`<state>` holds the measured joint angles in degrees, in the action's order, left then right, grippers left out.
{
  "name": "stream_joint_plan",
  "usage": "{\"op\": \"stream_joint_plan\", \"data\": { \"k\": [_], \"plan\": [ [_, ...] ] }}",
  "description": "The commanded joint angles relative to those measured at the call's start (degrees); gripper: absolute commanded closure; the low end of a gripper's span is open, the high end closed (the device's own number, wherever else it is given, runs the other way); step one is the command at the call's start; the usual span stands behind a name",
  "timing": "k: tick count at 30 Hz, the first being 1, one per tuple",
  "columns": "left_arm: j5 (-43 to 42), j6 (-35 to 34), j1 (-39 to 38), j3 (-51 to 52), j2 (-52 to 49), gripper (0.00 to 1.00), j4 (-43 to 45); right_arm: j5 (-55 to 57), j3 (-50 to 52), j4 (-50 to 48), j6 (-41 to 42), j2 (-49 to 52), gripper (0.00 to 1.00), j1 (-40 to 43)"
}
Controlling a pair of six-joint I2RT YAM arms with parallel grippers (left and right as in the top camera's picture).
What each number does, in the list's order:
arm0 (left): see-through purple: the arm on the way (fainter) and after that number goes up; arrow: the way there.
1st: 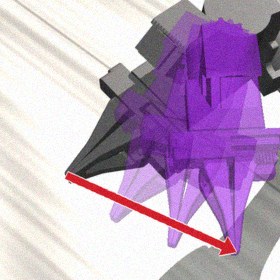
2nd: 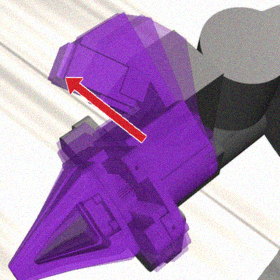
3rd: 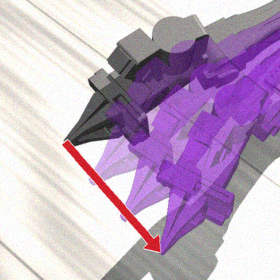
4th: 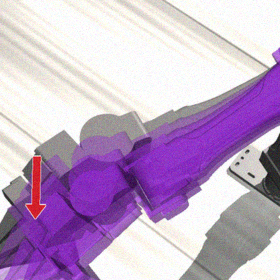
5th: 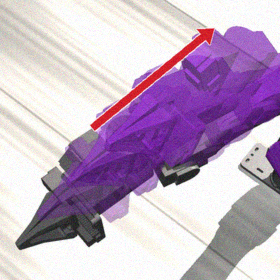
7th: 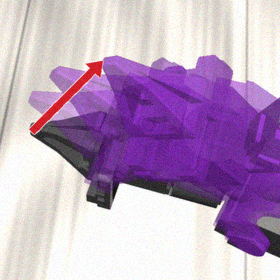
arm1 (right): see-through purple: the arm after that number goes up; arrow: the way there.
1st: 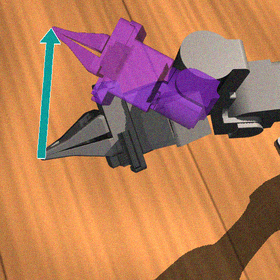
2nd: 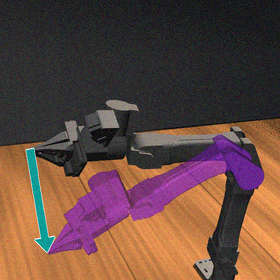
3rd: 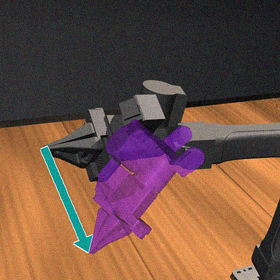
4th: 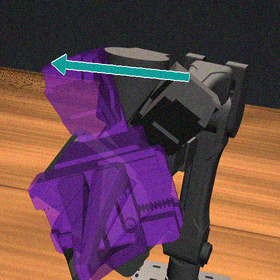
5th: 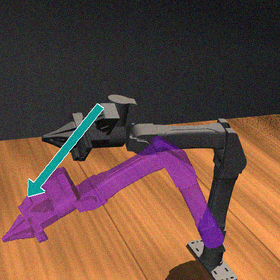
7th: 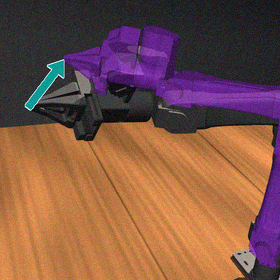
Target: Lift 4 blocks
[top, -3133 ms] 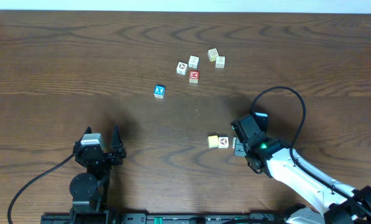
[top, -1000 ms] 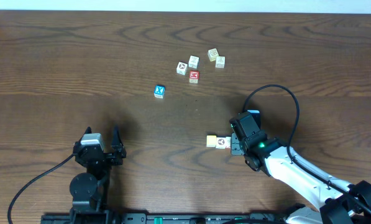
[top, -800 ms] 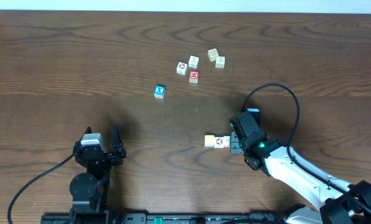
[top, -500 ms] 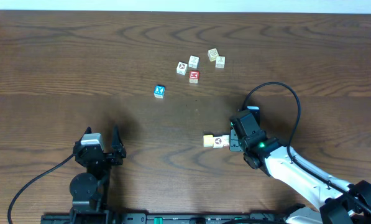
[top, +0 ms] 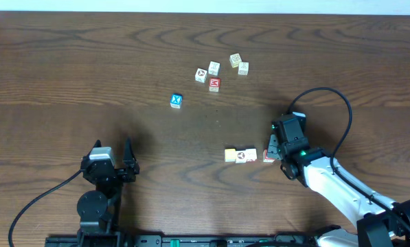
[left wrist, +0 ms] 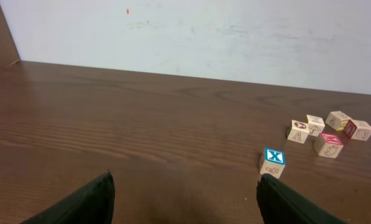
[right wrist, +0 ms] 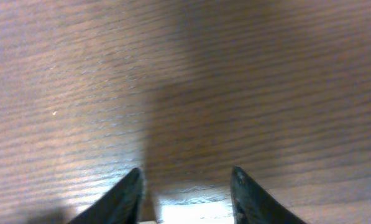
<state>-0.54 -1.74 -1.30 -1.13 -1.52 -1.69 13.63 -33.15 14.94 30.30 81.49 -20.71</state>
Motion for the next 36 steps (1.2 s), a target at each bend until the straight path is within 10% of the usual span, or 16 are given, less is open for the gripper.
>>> {"op": "stream_joint_plan", "data": {
  "k": [1,8,36],
  "plan": [
    [1.1,-0.7,-0.2,0.9,0.0,0.26,-2.5,-1.0,-0.8,-0.1,-0.4,0.5,0.72,1.6],
    [1.1,-0.7,-0.2,0.9,0.0,0.26,-2.5,-2.1,-0.8,5.3,2.2,0.5,0.99,2.0],
    [1.1,-0.7,-0.2,0.9,0.0,0.26,-2.5,-14.6,-0.8,7.5,-3.2,0.5,0.99,1.8]
  ]
}}
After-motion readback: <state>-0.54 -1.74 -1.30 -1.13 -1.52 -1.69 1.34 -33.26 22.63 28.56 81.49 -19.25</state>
